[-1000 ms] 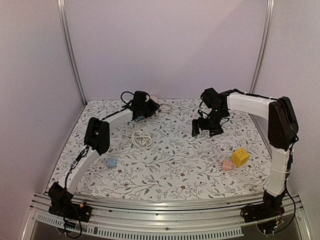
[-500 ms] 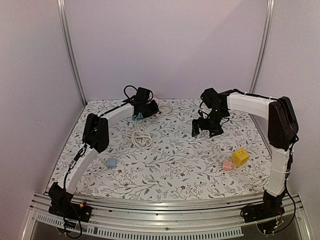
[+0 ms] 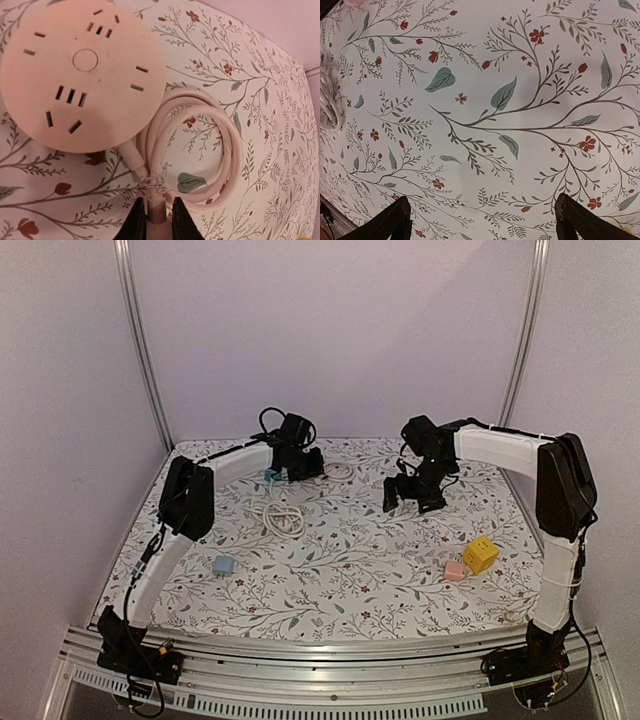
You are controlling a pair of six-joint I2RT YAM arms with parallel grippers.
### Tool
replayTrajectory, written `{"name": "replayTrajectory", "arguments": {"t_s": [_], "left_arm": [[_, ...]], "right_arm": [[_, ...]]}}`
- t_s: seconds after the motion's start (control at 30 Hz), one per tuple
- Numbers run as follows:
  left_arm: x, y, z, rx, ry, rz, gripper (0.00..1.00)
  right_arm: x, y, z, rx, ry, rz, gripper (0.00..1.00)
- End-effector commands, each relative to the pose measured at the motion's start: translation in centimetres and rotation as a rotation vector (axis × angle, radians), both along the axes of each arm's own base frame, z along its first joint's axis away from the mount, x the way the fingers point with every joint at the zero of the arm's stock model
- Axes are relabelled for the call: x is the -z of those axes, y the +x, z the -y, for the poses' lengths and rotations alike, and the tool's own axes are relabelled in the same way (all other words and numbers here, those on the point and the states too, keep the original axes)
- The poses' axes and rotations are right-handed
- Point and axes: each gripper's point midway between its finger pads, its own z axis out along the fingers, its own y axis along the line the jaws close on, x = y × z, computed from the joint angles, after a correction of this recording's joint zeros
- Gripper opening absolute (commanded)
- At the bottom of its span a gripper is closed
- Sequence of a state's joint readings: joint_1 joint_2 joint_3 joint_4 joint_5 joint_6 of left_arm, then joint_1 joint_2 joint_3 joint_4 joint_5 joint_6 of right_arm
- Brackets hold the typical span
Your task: Insert the plug
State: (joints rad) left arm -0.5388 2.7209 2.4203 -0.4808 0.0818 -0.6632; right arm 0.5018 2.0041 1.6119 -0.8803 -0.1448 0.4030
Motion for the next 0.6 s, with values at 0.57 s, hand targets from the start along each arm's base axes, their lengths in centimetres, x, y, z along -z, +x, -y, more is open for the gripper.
{"name": "replayTrajectory", "arguments": {"t_s": [0.57], "left_arm": [[-7.1,-18.0,6.9,0.416,0.162,-0.072,0.0]], "right_arm": [[-7.3,4.5,3.3,0.168,-0.086,0.278,0.99]]}}
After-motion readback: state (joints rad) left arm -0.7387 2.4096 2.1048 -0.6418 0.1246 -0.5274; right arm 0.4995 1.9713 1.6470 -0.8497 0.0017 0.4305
